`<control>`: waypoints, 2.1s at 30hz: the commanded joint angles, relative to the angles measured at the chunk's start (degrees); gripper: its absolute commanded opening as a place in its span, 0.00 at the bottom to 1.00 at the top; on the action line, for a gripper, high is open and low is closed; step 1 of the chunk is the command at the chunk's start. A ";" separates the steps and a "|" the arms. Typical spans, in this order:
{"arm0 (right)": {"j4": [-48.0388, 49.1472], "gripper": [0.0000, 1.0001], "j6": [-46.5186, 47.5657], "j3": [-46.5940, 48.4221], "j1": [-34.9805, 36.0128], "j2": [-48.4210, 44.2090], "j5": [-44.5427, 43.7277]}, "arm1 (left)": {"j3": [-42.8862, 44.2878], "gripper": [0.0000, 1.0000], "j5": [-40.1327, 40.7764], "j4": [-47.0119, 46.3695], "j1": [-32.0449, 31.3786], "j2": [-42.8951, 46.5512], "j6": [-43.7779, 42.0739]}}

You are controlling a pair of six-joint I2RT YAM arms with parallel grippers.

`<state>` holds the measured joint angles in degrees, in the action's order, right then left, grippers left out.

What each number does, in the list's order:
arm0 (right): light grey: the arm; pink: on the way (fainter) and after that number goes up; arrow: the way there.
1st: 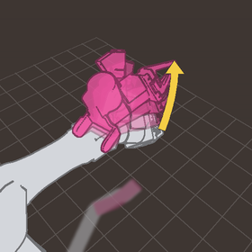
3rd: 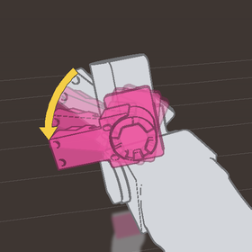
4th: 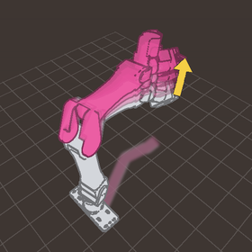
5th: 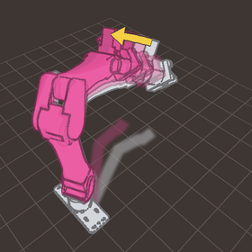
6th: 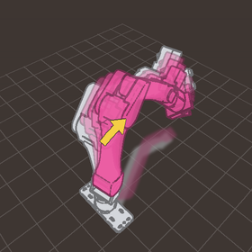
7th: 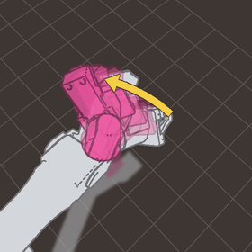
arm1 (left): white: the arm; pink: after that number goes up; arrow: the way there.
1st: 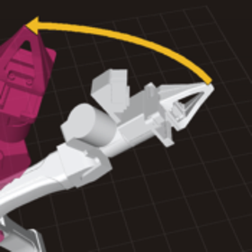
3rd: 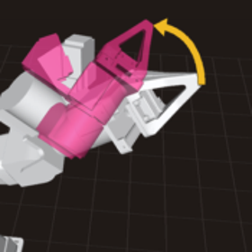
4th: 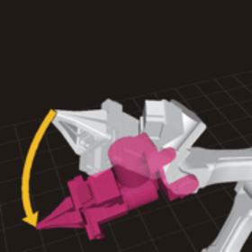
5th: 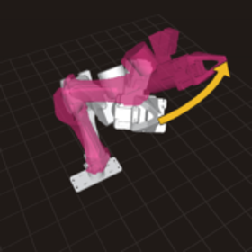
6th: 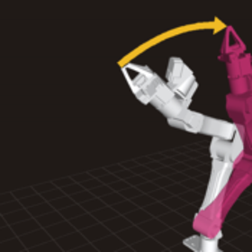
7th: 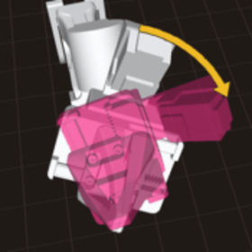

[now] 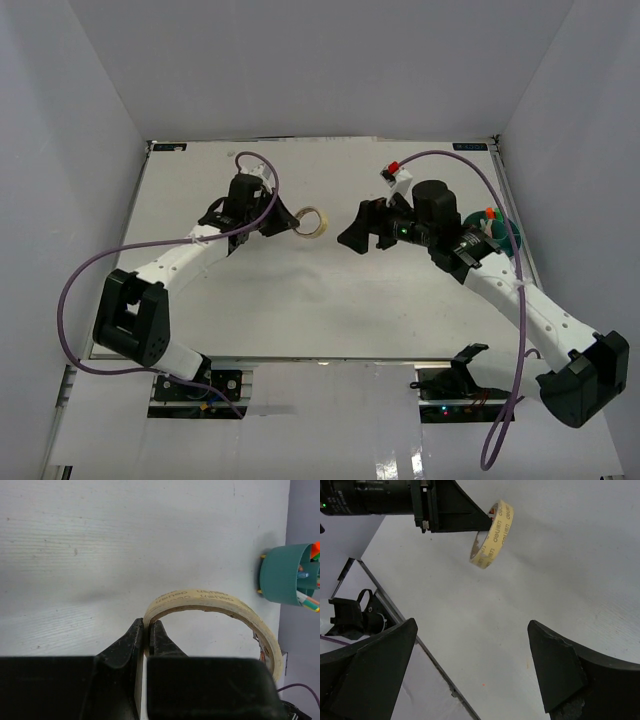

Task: Sort the stationery into containers
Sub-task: Pick up the stationery from the center of the board, then place the stationery in the storage box.

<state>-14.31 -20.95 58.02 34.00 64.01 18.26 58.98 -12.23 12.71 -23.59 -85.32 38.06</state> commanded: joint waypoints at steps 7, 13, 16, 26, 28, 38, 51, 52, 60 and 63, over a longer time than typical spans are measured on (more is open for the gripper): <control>7.45 1.00 -4.27 4.55 5.28 5.24 -10.43 | -1.59 0.00 3.00 -4.89 -3.56 6.65 7.46; 8.85 0.94 -4.54 6.58 7.39 8.41 -14.65 | -1.94 0.00 4.93 -5.68 -4.79 8.59 8.16; 9.82 0.91 -4.89 6.84 7.84 9.47 -15.80 | -2.47 0.00 5.20 -5.94 -5.32 9.21 8.52; 12.28 0.71 -4.71 8.69 8.45 12.02 -16.59 | -2.82 0.00 7.74 -6.12 -6.99 10.17 7.99; 12.28 0.68 -4.89 8.86 8.45 12.46 -16.50 | -3.00 0.00 8.27 -6.21 -7.25 10.09 8.08; 12.28 0.40 -5.07 8.87 8.98 13.60 -16.41 | -2.38 0.00 10.38 -6.29 -8.48 10.00 7.82; 3.16 0.08 -1.73 10.53 8.37 8.86 -26.69 | -2.91 0.60 11.17 -5.77 -8.84 9.91 5.09; 1.49 0.08 -1.38 11.06 8.02 8.51 -28.09 | -2.73 0.64 11.35 -5.24 -8.84 10.00 4.66; -19.49 0.08 3.11 20.36 -0.23 2.27 -41.81 | 1.48 0.89 16.88 -0.06 -7.87 11.66 -6.94; -26.88 0.08 4.16 23.88 -7.52 0.24 -42.25 | 2.97 0.97 18.64 3.18 -5.77 11.23 -12.46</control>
<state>-30.94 -19.09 76.99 31.38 67.05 -18.65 58.48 2.94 12.36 -31.33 -76.75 33.43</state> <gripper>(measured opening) 0.291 0.950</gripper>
